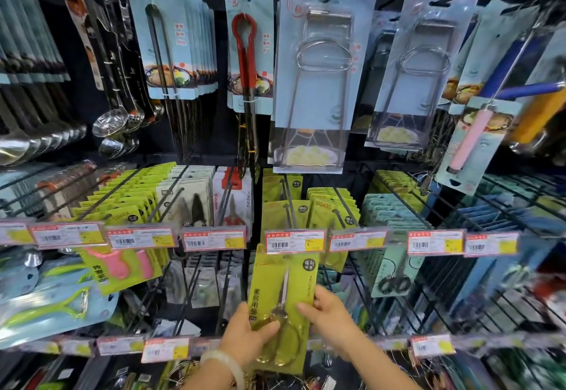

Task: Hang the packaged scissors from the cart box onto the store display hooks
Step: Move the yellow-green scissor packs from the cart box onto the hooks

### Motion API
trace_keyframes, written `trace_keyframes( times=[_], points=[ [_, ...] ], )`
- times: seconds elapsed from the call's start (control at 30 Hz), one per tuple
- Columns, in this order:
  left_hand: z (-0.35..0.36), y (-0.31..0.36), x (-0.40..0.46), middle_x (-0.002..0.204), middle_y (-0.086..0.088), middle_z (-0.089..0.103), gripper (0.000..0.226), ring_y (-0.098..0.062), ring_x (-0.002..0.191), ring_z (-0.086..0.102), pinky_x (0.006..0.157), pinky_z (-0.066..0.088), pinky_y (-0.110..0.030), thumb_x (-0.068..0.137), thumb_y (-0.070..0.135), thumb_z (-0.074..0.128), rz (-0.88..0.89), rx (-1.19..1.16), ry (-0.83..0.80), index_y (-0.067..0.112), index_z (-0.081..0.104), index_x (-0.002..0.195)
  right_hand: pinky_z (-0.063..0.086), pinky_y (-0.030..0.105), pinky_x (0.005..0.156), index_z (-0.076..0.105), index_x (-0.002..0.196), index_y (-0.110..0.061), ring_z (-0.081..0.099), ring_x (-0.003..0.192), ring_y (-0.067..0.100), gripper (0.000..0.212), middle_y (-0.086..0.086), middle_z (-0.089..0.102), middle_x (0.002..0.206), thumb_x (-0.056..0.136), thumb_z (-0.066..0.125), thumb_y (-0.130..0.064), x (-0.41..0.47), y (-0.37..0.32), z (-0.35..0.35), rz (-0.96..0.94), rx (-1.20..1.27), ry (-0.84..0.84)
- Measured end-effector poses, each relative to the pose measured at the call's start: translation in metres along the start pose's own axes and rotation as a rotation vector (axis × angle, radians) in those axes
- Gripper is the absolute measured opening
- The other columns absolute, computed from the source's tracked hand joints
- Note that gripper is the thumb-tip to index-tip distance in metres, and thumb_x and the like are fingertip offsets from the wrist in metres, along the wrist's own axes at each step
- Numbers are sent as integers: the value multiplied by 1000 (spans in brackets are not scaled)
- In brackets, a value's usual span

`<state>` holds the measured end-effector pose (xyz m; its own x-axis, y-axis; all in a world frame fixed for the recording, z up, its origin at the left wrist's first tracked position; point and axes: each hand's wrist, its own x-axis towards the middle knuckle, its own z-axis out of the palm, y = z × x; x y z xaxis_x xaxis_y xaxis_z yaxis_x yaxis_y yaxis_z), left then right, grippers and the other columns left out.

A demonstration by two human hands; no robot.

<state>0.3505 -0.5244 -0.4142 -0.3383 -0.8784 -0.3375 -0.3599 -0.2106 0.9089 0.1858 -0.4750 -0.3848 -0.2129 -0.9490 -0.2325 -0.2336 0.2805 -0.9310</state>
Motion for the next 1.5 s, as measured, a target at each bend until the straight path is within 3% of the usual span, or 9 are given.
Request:
trace_keyframes(
  times=[0.27,0.37,0.6,0.8,0.9,1.03,1.27,1.37,1.5],
  points=[
    [10,42,7,138,-5,50,71,-23,125,49,107,40,-44,79,41,70,112,6,5,10,39,135,51,43,86,54,102,1,62,90,35,22,24,64,104,93,55,-19,14,-20,-16,-78,28,221],
    [15,41,7,142,-1,41,72,-25,132,41,110,35,-40,85,39,65,92,37,18,10,30,140,42,27,66,54,89,-8,50,73,16,10,8,58,83,94,53,-17,14,-22,-12,-60,36,235],
    [10,38,12,145,-2,40,94,-24,134,40,111,35,-43,71,59,69,100,32,-15,11,29,142,32,18,58,46,78,-20,41,62,4,19,-9,47,70,95,50,-16,19,-19,-9,-83,16,265],
    [16,30,11,127,-1,53,41,-16,111,51,105,41,-39,87,27,66,50,-20,-22,12,45,119,46,33,83,57,101,-8,57,88,20,10,9,64,98,95,51,-13,17,-9,-3,-77,-23,266],
    [19,37,8,121,6,41,48,-11,111,40,106,35,-34,91,26,60,60,6,-26,9,36,129,45,31,83,56,100,-14,57,90,15,8,3,64,97,95,50,-13,23,-9,-4,-81,-9,301],
    [16,39,26,148,-9,35,69,-23,136,35,109,31,-32,92,31,58,44,134,2,2,23,143,40,25,85,54,114,-14,55,98,17,19,-1,60,104,96,48,-17,42,-10,0,-35,-55,319],
    [14,6,63,138,-17,47,64,-34,124,49,103,43,-41,86,30,65,-120,422,93,5,33,136,31,34,112,23,147,-9,33,139,23,60,9,32,151,97,45,-33,27,37,9,182,-254,347],
    [35,-2,48,144,-15,36,63,-34,131,40,109,37,-39,89,36,58,-182,765,-45,8,30,138,36,32,107,33,141,-9,43,129,25,53,9,43,140,95,48,-32,1,72,-1,244,-421,314],
    [96,12,22,155,-13,17,71,-32,143,18,117,21,-40,90,34,52,58,1151,-271,12,17,148,34,31,105,39,136,-12,41,127,26,50,7,41,137,92,51,-32,-30,94,-40,250,-753,231]
  ],
)
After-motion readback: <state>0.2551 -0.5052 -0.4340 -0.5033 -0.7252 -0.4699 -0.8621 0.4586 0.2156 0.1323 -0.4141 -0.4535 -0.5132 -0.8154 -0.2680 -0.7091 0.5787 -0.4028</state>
